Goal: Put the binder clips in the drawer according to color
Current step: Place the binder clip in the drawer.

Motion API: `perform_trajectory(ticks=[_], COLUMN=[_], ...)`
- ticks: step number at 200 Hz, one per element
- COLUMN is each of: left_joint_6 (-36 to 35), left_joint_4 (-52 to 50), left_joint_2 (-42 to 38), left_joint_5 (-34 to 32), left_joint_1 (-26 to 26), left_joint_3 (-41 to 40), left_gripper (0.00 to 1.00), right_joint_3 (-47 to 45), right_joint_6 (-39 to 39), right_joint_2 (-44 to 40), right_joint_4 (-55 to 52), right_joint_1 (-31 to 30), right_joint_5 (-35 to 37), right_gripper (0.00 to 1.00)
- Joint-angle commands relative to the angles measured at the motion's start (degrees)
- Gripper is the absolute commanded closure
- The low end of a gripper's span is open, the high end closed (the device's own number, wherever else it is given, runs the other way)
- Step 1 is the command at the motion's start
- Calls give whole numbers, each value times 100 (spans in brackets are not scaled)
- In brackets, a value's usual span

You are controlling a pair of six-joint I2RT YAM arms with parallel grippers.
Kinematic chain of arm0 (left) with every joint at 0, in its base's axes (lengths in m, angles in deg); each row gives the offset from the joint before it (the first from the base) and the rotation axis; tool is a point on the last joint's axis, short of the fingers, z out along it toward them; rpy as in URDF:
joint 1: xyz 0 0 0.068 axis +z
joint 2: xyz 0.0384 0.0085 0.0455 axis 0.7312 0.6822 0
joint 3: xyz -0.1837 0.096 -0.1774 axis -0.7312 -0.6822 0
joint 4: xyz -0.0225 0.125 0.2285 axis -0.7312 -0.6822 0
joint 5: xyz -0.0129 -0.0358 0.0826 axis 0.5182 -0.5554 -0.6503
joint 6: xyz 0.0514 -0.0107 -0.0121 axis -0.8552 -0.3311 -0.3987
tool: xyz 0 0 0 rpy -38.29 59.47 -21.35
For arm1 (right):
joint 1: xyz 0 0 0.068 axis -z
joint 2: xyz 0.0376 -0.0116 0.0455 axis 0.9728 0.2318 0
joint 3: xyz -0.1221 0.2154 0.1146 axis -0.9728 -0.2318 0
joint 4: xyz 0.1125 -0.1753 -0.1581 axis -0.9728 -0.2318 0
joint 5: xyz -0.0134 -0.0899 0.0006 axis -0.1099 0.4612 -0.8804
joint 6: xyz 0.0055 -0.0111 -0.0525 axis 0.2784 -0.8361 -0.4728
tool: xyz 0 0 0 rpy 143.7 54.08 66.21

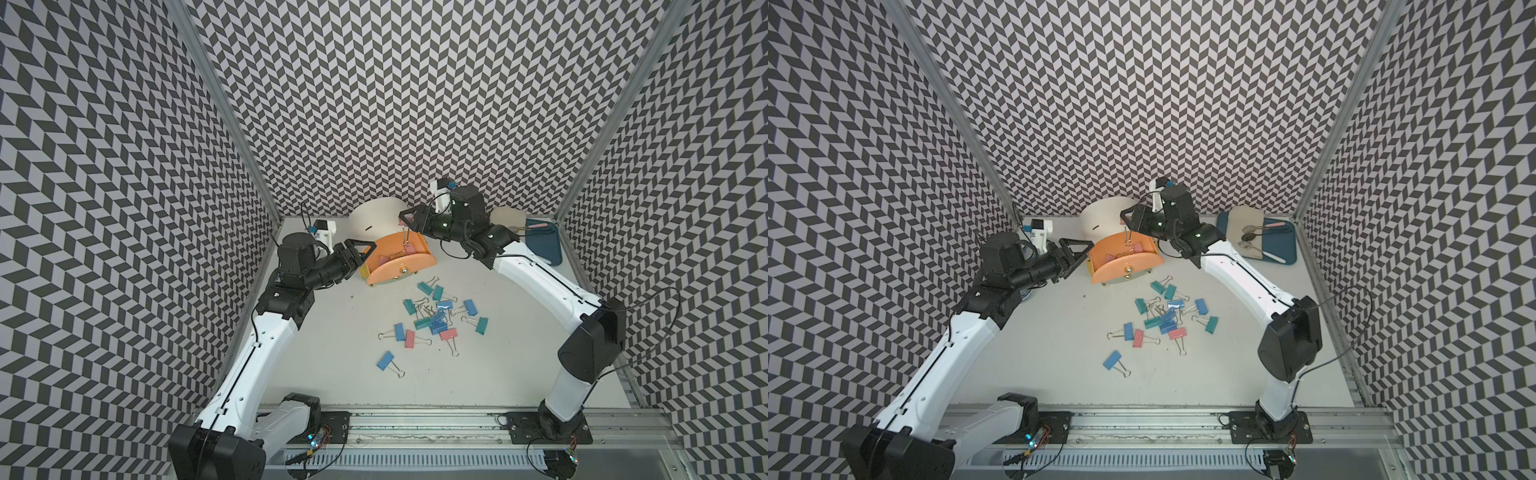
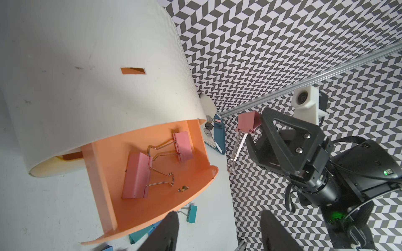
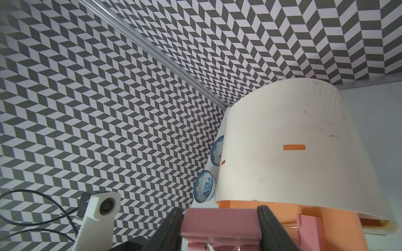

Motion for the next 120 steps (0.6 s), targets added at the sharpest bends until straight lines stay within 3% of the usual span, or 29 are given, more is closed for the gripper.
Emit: perform_trajectory(ticks=[1, 120], left_joint_6=[-39, -94], left_joint_4=[221, 229], left_joint_2=[23, 51], left_joint_5=[176, 349], left_joint_1=[98, 332], left_joint_3=[71, -52], left_gripper=[36, 36], right_joint_3=[-77, -345], right_joint_6=[47, -282], right_joint_2=[68, 341], right_joint_4=[627, 867], right_joint_1=[10, 5], right_joint_5=[-17, 58], right_gripper=[55, 49])
